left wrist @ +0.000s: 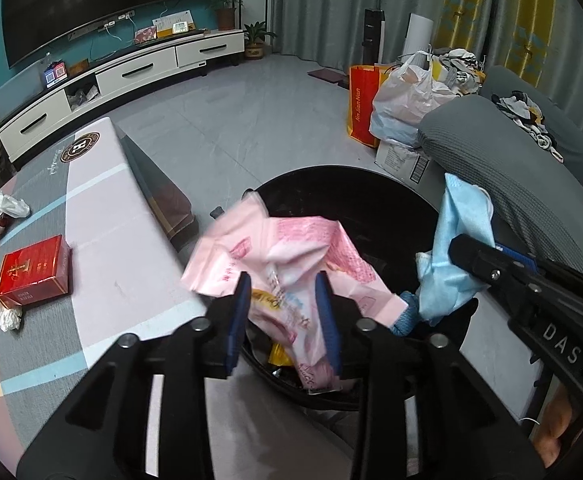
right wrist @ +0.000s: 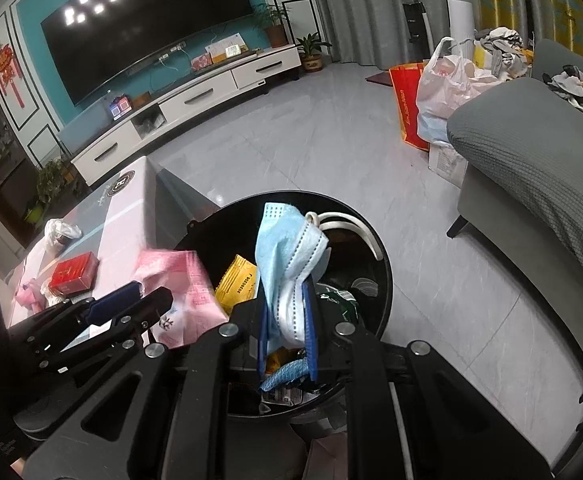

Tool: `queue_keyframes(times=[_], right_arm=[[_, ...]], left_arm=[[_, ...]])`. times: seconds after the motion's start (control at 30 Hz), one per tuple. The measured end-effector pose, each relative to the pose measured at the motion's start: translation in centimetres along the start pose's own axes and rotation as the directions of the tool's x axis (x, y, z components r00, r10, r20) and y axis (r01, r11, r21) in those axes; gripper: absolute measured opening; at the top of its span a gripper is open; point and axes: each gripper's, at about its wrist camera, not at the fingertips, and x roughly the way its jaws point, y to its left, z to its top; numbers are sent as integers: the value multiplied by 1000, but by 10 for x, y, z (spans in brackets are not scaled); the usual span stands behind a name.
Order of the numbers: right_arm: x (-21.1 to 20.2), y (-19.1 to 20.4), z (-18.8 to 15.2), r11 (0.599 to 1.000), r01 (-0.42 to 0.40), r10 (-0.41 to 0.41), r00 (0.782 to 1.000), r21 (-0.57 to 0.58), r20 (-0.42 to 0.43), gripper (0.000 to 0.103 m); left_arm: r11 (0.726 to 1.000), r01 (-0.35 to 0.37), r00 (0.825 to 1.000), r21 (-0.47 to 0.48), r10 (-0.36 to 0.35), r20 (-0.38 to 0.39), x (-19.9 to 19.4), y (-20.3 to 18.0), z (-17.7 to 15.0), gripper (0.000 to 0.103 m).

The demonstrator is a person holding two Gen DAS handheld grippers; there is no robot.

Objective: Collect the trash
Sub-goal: 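Open both tools to drop the wrapper and mask into the bin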

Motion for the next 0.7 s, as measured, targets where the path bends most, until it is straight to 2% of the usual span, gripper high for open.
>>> queue_keyframes(times=[0.3,0.47,0.53,0.7], right_arm=[[0,1,-1,1000,4,-4,1000,3,-3,22],[-2,0,-1,1000,-1,1,1000,9,-3,31],[-3,0,-1,1000,3,-3,1000,11,1,39],[-6,-2,0,1000,-11,11,1000,21,14,50]], left_arm=[[1000,-2,1000,-3,2,10,-3,3,-2,49],[1000,8,999,-18,-8,32,-12,6,-2,58],[1000,5,999,-19,-4,44,-16,8,-2,63],[999,5,997,-47,-2,75,-28,17,-3,69]])
